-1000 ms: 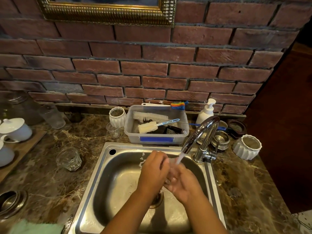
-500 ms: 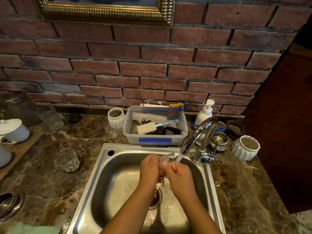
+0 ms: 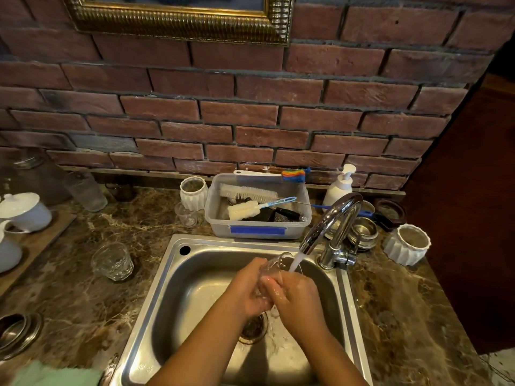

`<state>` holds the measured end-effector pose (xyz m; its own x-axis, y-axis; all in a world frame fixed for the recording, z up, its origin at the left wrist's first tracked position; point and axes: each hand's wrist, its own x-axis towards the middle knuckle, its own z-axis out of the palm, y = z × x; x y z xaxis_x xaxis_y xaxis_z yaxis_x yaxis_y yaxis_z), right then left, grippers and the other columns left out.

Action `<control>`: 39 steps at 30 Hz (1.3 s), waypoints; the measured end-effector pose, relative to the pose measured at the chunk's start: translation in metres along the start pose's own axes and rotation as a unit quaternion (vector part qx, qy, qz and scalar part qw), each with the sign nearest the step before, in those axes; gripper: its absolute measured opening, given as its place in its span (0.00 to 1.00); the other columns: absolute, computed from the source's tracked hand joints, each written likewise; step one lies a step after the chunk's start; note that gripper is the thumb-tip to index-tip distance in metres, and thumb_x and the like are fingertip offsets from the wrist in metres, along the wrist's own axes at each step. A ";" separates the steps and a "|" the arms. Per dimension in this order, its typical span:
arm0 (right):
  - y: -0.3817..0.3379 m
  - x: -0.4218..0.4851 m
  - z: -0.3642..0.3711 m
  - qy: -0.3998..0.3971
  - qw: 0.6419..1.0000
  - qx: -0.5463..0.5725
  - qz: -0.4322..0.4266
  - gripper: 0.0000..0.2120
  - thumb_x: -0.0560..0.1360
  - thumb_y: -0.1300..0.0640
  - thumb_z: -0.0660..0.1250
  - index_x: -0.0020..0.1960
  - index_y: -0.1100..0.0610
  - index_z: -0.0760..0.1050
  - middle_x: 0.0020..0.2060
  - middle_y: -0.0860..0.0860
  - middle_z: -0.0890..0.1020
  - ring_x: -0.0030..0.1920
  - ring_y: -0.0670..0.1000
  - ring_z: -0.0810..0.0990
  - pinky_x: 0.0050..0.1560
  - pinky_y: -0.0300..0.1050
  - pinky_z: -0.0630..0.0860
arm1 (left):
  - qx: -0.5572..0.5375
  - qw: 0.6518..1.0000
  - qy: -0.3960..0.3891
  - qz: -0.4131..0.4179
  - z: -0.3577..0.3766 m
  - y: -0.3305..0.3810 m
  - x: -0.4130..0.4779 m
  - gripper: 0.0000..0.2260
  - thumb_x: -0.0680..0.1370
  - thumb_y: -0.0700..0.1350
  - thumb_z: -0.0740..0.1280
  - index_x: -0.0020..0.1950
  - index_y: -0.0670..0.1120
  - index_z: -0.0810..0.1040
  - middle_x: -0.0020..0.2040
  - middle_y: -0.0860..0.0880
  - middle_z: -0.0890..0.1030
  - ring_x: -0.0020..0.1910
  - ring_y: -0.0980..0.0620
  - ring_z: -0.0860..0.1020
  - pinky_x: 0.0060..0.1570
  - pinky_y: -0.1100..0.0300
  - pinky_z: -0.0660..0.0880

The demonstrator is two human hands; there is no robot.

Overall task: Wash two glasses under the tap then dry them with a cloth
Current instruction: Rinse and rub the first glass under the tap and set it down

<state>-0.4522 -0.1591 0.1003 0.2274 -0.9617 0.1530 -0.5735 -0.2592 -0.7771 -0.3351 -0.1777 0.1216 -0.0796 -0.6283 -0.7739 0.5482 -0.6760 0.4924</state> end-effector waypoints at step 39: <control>-0.001 0.001 0.007 0.020 0.999 0.036 0.030 0.17 0.78 0.43 0.61 0.42 0.51 0.84 0.33 0.47 0.85 0.35 0.46 0.84 0.40 0.51 0.82 | 0.063 0.996 0.035 0.051 -0.002 0.000 0.004 0.10 0.80 0.46 0.64 0.45 0.43 0.80 0.38 0.44 0.81 0.41 0.48 0.79 0.41 0.55 0.77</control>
<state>-0.4462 -0.1597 0.0967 0.1620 -0.9784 0.1282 -0.5272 -0.1957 -0.8269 -0.3340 -0.1793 0.1178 0.0321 -0.6701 -0.7416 0.4411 -0.6563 0.6122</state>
